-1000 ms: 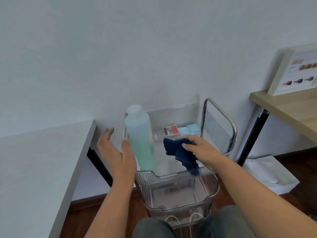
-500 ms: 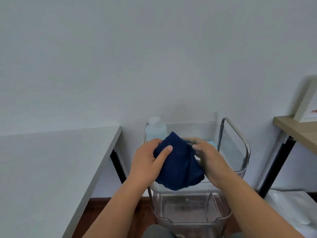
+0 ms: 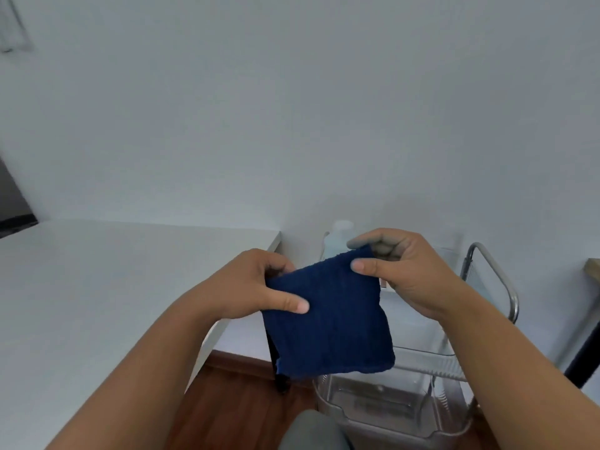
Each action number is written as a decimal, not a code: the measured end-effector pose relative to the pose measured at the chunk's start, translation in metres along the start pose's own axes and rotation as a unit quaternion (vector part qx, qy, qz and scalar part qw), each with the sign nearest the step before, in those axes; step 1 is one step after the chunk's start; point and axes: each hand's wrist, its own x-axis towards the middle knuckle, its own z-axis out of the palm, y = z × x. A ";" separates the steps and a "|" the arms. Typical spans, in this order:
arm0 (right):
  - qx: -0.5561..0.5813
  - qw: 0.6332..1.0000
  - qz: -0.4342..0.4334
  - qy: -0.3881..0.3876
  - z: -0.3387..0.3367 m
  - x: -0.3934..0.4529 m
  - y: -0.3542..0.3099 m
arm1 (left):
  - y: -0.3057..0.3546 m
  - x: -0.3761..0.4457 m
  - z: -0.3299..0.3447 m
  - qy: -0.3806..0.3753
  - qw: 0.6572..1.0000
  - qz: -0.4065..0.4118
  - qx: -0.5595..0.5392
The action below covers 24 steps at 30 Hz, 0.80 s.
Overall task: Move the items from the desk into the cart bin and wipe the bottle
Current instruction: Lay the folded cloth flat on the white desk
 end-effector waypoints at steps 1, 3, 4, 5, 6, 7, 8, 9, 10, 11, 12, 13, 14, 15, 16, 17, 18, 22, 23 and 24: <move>0.031 0.999 0.012 -0.007 0.002 0.002 0.002 | -0.003 -0.007 -0.006 -0.008 0.999 -0.002 -0.038; 0.066 0.997 0.035 -0.018 0.006 0.005 0.008 | -0.011 -0.019 -0.015 0.002 0.992 -0.003 -0.125; 0.075 0.996 0.043 -0.023 0.010 0.007 0.011 | -0.018 -0.024 -0.018 0.015 0.986 0.000 -0.167; 0.084 0.995 0.049 -0.029 0.015 0.009 0.013 | -0.025 -0.029 -0.021 0.025 0.978 0.003 -0.207; 0.090 0.994 0.053 -0.033 0.021 0.011 0.015 | -0.033 -0.033 -0.024 0.032 0.970 0.003 -0.242; 0.091 0.994 0.056 -0.036 0.028 0.014 0.016 | -0.040 -0.037 -0.027 0.037 0.962 -0.001 -0.271; 0.086 0.994 0.057 -0.037 0.035 0.019 0.016 | -0.046 -0.041 -0.031 0.041 0.956 -0.007 -0.291; 0.077 0.995 0.058 -0.035 0.043 0.024 0.016 | -0.050 -0.045 -0.036 0.049 0.952 -0.013 -0.302; 0.070 0.995 0.059 -0.032 0.052 0.029 0.016 | -0.054 -0.048 -0.042 0.064 0.949 -0.020 -0.309; 0.068 0.995 0.061 -0.028 0.060 0.035 0.016 | -0.058 -0.050 -0.050 0.087 0.946 -0.027 -0.312; 0.070 0.995 0.062 -0.024 0.069 0.042 0.016 | -0.062 -0.053 -0.058 0.115 0.941 -0.034 -0.315; 0.073 0.995 0.061 -0.022 0.078 0.048 0.016 | -0.066 -0.055 -0.067 0.147 0.936 -0.038 -0.317; 0.077 0.995 0.060 -0.023 0.088 0.055 0.016 | -0.069 -0.057 -0.076 0.179 0.930 -0.041 -0.318; 0.082 0.994 0.060 -0.024 0.099 0.061 0.016 | -0.072 -0.059 -0.085 0.209 0.923 -0.044 -0.319; 0.085 0.994 0.062 -0.023 0.110 0.067 0.018 | -0.074 -0.062 -0.093 0.236 0.916 -0.048 -0.320; 0.085 0.994 0.068 -0.022 0.120 0.074 0.020 | -0.075 -0.065 -0.101 0.258 0.910 -0.054 -0.320; 0.085 0.993 0.076 -0.022 0.130 0.079 0.024 | -0.076 -0.069 -0.109 0.277 0.905 -0.064 -0.316; 0.122 0.986 0.111 -0.038 0.163 0.095 0.050 | -0.093 -0.088 -0.130 0.306 0.903 -0.111 -0.281; 0.135 0.982 0.122 -0.041 0.168 0.097 0.058 | -0.099 -0.092 -0.133 0.300 0.905 -0.128 -0.273; 0.145 0.979 0.134 -0.043 0.173 0.099 0.068 | -0.106 -0.095 -0.136 0.289 0.907 -0.150 -0.265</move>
